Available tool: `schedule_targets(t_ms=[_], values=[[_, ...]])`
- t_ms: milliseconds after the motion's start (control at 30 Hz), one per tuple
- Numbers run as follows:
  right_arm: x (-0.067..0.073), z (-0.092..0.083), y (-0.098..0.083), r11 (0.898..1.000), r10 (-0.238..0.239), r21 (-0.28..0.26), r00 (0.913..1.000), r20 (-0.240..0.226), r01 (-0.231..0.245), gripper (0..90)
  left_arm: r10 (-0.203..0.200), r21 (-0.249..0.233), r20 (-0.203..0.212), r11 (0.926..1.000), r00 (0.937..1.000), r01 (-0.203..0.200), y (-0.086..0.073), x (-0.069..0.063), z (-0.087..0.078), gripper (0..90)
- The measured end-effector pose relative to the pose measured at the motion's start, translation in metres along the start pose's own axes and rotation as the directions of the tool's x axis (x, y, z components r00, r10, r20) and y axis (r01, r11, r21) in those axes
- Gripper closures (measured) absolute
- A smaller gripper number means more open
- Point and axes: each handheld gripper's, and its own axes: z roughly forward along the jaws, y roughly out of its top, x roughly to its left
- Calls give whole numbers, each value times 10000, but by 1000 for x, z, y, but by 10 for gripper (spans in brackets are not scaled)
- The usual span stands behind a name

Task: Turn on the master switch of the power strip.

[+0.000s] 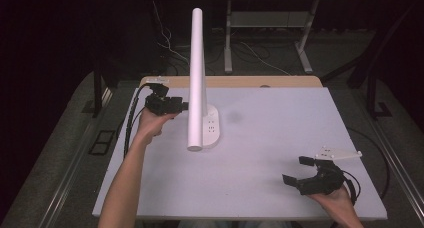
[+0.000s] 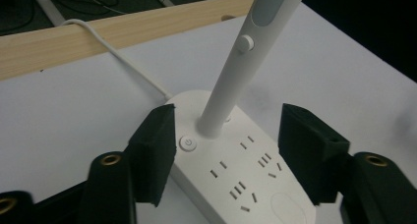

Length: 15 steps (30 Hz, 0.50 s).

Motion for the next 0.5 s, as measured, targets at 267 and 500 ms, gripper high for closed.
schedule_targets(t_ms=[267,500], values=[[0,0,0,10000,6,29,10000,14,-6,2,-695,-320,-75,9971,9976,693,-1,6,7,584],[0,1,0,10000,8,57,10000,24,-8,2,-1223,-439,-169,9916,9924,1214,-3,13,16,752]])
